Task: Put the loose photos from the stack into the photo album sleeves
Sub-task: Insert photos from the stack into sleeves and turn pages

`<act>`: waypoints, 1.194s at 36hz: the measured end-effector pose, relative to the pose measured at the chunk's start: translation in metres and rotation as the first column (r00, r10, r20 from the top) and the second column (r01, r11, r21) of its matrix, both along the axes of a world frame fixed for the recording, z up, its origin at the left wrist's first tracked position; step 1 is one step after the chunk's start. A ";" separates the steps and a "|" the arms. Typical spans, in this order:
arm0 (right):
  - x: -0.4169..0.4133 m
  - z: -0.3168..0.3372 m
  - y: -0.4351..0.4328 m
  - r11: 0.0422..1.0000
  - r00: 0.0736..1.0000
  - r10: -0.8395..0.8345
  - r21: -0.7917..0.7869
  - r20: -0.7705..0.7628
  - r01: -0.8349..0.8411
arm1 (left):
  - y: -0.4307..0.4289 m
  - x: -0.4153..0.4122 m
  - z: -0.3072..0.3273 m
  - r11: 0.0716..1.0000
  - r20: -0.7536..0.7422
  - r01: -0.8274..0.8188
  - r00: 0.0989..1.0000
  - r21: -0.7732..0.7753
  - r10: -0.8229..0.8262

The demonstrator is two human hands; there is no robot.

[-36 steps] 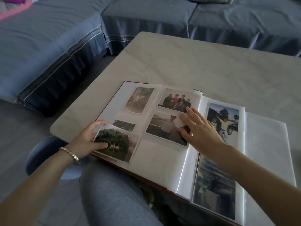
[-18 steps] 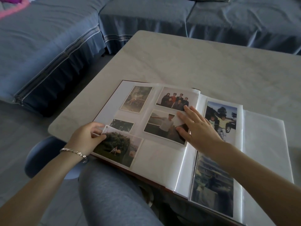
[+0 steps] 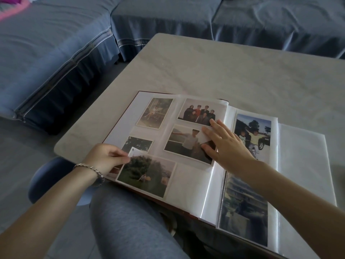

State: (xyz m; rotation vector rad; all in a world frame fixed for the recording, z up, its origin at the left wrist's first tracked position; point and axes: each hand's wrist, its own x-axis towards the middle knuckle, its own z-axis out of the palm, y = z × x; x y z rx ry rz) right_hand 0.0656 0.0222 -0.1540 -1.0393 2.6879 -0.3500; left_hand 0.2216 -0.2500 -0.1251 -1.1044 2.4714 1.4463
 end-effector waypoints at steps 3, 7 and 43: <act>0.000 0.000 0.000 1.000 1.000 0.001 -0.003 0.004 -0.001 | 0.011 -0.003 -0.003 0.989 0.012 -0.043 0.999 0.140 0.042; 0.000 0.001 0.000 1.000 1.000 0.003 -0.003 0.012 -0.003 | 0.024 -0.005 -0.008 0.981 0.043 -0.013 0.999 0.194 0.005; 0.001 0.001 0.001 1.000 0.999 0.001 -0.013 0.033 -0.001 | 0.051 -0.008 0.002 0.985 0.204 0.173 0.964 -0.002 -0.169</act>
